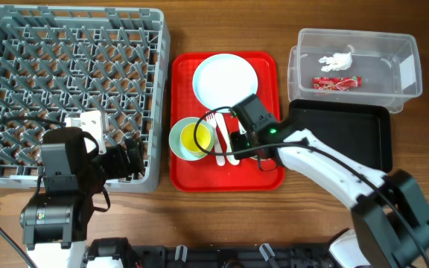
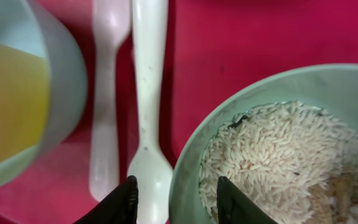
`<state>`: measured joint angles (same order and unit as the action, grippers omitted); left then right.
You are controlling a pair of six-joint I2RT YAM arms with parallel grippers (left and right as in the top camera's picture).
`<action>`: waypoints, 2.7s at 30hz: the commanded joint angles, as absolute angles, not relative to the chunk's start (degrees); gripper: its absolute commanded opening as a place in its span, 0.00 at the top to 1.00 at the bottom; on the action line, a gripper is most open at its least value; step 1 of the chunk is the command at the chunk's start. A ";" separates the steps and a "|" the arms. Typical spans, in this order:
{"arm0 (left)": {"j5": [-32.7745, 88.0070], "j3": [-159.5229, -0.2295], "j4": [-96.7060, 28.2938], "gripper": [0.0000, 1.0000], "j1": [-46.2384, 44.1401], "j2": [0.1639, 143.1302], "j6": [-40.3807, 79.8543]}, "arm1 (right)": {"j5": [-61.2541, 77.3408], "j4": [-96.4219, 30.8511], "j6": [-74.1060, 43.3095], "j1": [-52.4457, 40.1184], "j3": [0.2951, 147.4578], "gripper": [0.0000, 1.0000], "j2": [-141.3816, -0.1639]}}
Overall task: Sort waste into correct bins and load items into the dishwasher rack
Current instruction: 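Grasp the rim of the rice bowl with the right gripper, then tip the rice bowl over the black tray to dump the rice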
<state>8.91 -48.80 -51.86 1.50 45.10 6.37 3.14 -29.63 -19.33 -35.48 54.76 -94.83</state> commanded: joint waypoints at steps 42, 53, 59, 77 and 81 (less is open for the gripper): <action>9.58 -50.00 -51.75 0.00 1.39 44.93 6.87 | 21.02 -44.34 -18.17 -13.52 64.34 0.96 -82.28; 9.58 -50.00 -51.72 0.00 1.39 44.93 6.87 | 46.57 -40.91 -11.92 5.69 56.77 0.96 -84.95; 9.58 -50.00 -51.75 0.00 1.39 44.97 6.87 | 61.54 -37.23 -10.37 12.14 53.65 0.96 -89.84; 9.58 -50.00 -51.77 0.00 1.39 45.01 6.87 | 74.87 -31.46 -19.97 24.97 53.60 0.96 -94.30; 9.58 -50.00 -51.77 0.00 1.39 45.01 6.90 | 74.87 -31.20 -23.97 27.92 53.60 0.96 -94.30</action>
